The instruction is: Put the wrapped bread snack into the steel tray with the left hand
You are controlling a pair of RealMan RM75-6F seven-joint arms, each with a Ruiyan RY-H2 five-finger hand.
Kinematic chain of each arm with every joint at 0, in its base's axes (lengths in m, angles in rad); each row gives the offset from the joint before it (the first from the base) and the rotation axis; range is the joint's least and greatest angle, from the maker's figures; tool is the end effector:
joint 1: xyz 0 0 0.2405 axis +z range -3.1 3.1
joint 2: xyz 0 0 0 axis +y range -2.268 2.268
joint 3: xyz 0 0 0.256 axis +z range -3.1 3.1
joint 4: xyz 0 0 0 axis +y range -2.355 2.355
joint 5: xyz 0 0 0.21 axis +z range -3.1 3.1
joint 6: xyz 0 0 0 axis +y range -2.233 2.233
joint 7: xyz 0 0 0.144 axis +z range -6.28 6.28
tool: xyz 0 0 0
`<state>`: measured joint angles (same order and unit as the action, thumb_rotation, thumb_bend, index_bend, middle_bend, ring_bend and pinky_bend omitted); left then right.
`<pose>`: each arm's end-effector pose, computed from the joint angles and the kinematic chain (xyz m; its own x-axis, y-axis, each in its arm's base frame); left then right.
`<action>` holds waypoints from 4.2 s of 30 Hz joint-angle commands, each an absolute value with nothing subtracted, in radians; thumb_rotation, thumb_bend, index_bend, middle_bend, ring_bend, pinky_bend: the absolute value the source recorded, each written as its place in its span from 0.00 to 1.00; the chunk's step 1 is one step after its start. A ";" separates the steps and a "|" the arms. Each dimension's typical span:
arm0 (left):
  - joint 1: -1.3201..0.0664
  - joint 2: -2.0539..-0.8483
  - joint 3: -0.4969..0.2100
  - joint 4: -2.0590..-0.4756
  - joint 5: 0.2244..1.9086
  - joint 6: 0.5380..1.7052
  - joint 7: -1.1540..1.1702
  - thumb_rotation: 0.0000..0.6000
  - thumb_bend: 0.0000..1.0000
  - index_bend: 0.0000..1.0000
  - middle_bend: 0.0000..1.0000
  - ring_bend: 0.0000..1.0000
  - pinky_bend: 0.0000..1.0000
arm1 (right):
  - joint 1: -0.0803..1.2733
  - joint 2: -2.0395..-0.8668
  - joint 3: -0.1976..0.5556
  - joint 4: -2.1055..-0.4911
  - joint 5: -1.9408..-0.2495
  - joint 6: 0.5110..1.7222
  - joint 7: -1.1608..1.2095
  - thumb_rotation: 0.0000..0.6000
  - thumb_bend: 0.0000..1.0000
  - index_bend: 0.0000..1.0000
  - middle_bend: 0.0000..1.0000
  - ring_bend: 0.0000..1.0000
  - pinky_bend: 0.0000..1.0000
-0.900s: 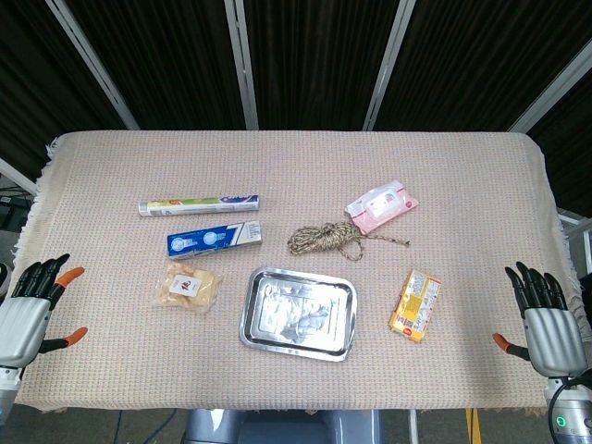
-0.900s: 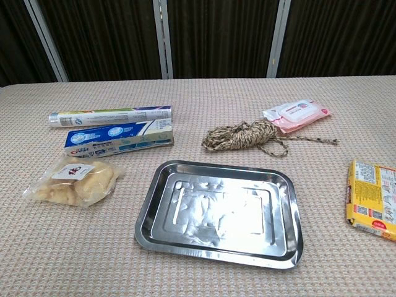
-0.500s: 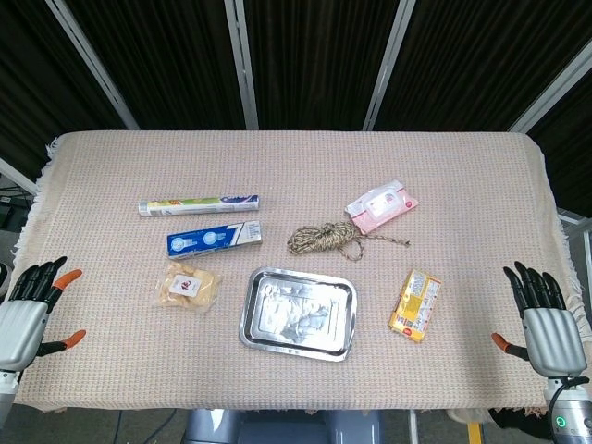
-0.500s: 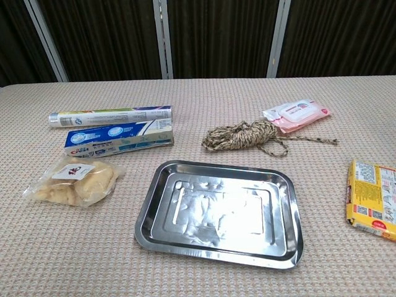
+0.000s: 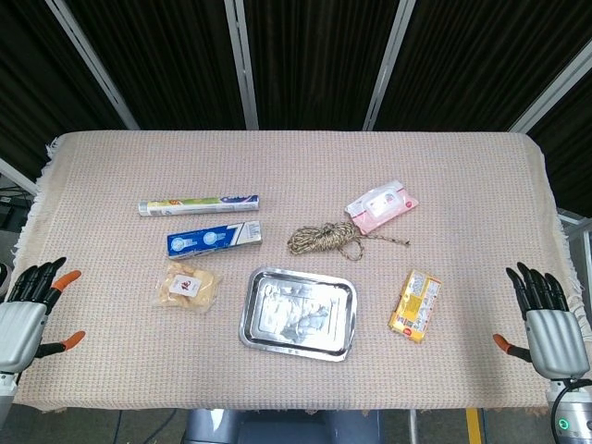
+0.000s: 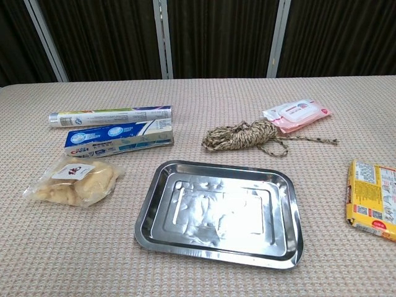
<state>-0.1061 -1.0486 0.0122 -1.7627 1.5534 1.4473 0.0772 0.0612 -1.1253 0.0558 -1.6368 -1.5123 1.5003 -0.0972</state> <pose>-0.2824 0.1710 0.1521 0.4032 0.0940 0.9103 0.9141 -0.0881 -0.3958 -0.3067 -0.1745 0.1570 0.4555 0.0079 0.8902 -0.8902 -0.0014 0.4555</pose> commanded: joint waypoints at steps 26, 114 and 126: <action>-0.471 -1.260 -0.081 -1.607 1.346 0.892 0.166 1.00 0.12 0.15 0.00 0.00 0.00 | 0.049 -1.123 0.053 -1.637 -1.498 1.502 -0.102 1.00 0.00 0.01 0.00 0.00 0.00; -0.565 -1.388 -0.091 -1.809 1.438 1.147 0.224 0.90 0.11 0.05 0.00 0.00 0.00 | 0.064 -1.113 0.057 -1.628 -1.500 1.471 -0.054 1.00 0.00 0.01 0.00 0.00 0.00; -0.319 -1.155 0.017 -1.819 1.490 1.431 0.130 0.90 0.11 0.12 0.00 0.00 0.00 | 0.067 -1.133 0.066 -1.589 -1.493 1.477 -0.033 1.00 0.00 0.01 0.00 0.00 0.00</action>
<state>-0.3579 -1.1800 -0.0089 -1.8269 1.4802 1.3953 0.1551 0.0667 -1.1323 0.0662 -1.5897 -1.4935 1.4764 -0.0331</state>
